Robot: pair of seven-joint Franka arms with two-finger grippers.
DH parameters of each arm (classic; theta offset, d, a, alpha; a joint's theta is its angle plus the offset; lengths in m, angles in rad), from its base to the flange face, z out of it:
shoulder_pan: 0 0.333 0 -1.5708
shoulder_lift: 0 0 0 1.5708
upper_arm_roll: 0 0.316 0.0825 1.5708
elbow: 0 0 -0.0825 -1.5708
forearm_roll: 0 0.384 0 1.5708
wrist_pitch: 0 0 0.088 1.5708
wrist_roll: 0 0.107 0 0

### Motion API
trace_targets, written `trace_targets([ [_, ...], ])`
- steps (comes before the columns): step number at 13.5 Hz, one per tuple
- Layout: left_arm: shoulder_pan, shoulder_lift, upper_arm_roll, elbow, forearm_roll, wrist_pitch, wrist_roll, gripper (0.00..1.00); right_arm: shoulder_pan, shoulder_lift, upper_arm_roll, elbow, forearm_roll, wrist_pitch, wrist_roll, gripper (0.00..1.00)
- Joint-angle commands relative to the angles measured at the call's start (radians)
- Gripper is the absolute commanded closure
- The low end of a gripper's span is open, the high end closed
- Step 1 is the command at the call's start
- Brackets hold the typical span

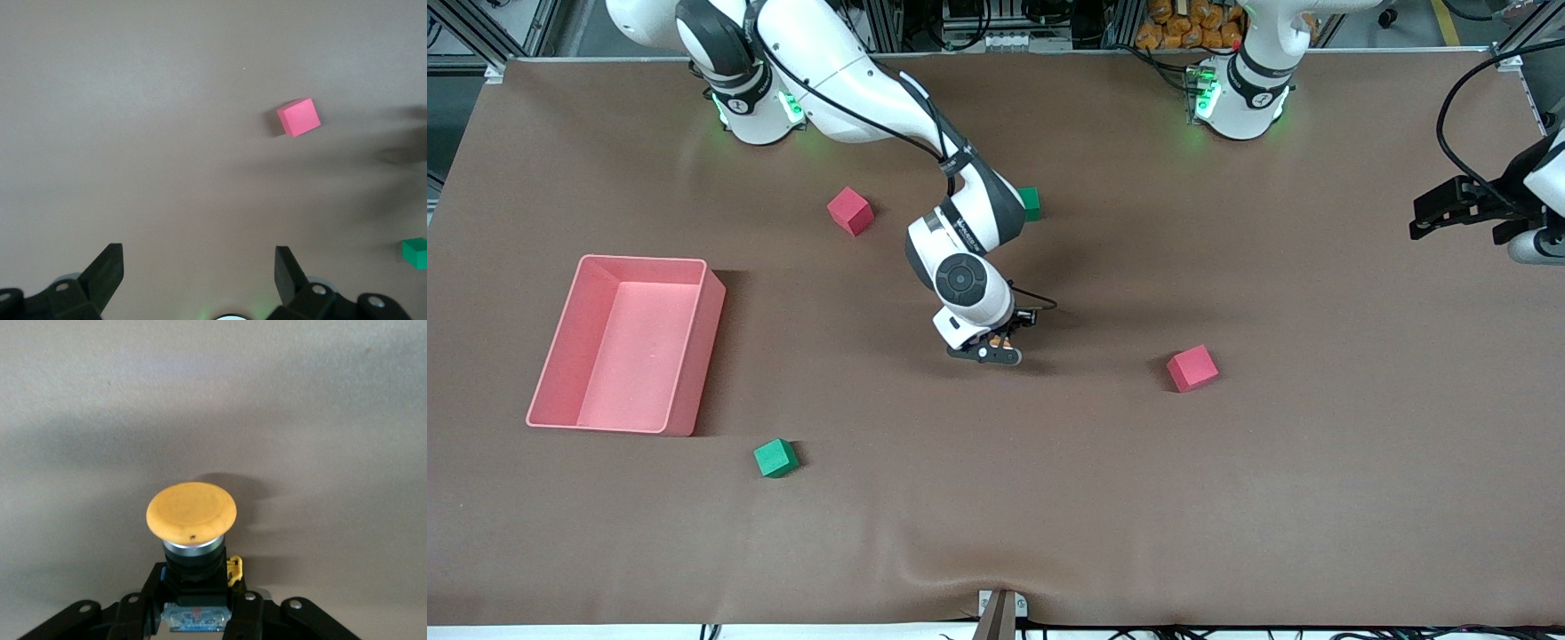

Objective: Place and upright button with both arms
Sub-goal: 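Lower the button and open the right gripper to release it, then retract the right gripper while the left gripper reaches over the button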

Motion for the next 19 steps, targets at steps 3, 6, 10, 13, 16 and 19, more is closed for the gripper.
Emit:
trace_targets([
  [3,0.0,0.001,0.0,0.013,-0.012,-0.008,0.009,0.0,-0.013,0.027,0.003,0.041,0.008,0.002,-0.042,0.0],
  [6,-0.012,0.018,-0.012,0.013,-0.011,-0.007,0.006,0.0,-0.015,0.001,0.0,0.041,0.006,-0.006,-0.042,0.0],
  [10,-0.025,0.048,-0.029,0.014,-0.015,-0.005,0.009,0.0,-0.038,-0.059,-0.008,0.036,0.005,-0.044,-0.045,0.0],
  [13,-0.041,0.103,-0.044,0.031,-0.065,-0.005,0.002,0.0,-0.139,-0.168,-0.017,0.02,0.005,-0.192,-0.151,0.0],
  [16,-0.115,0.163,-0.052,0.073,-0.064,-0.007,-0.105,0.0,-0.262,-0.334,-0.04,-0.078,-0.038,-0.263,-0.263,0.0],
  [19,-0.195,0.243,-0.052,0.126,-0.07,-0.008,-0.152,0.0,-0.266,-0.538,-0.118,-0.257,-0.184,-0.267,-0.263,0.0],
])
